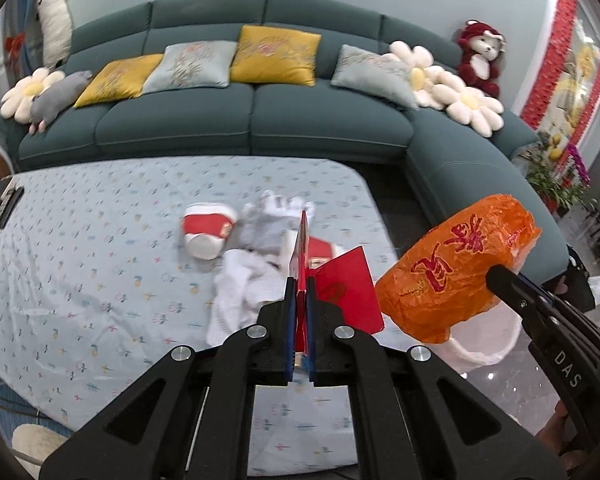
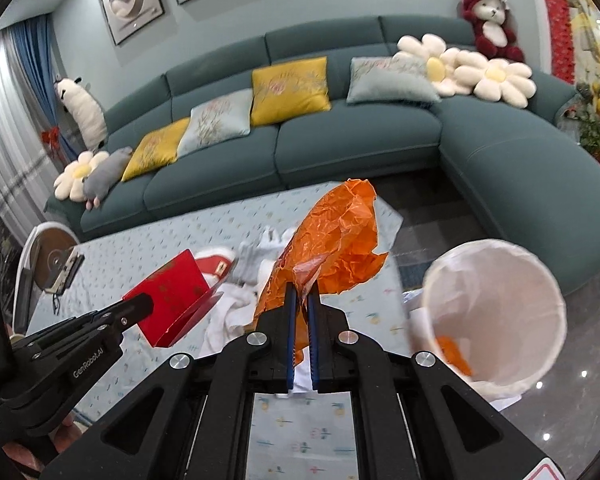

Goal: Collect trash
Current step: 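Carry both items over the wastebasket and open both tools to release them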

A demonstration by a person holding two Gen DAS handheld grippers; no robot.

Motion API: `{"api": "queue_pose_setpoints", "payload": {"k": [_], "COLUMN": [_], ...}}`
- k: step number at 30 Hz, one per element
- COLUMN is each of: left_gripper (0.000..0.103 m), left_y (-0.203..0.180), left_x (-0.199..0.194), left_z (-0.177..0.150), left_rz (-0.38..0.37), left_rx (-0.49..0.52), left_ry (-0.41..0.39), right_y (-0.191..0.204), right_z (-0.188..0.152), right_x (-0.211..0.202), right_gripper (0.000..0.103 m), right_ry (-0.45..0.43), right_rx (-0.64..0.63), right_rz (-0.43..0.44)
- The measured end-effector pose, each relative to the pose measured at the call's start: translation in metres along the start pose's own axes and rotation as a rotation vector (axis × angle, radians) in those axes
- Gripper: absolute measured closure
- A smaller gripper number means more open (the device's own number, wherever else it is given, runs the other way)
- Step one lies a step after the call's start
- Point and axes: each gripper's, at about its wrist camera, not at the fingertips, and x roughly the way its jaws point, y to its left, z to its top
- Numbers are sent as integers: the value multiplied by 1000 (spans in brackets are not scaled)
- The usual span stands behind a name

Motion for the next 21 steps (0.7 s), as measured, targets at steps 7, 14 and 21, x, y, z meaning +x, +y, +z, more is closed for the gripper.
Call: {"api": "queue_pose_setpoints", "payload": {"k": [7,14,21], "left_gripper": [100,100,100], "left_y": [-52,-101,-143], "left_x": [-13,-13,-2], "left_z": [1,0,-2], "left_rz": [-47,-98,-132], "left_rx": [79,150,215], "left_ry": [-23,-24,-8], "right_y": [-39,-84,-124], "right_z": [3,0,-4], "right_x": [-33,-58,-64], "right_gripper": [97,97,97], "right_ry": [-61,-100,-109], "right_rx": [33,89,144], "right_rz": [-44,-98,-146]}}
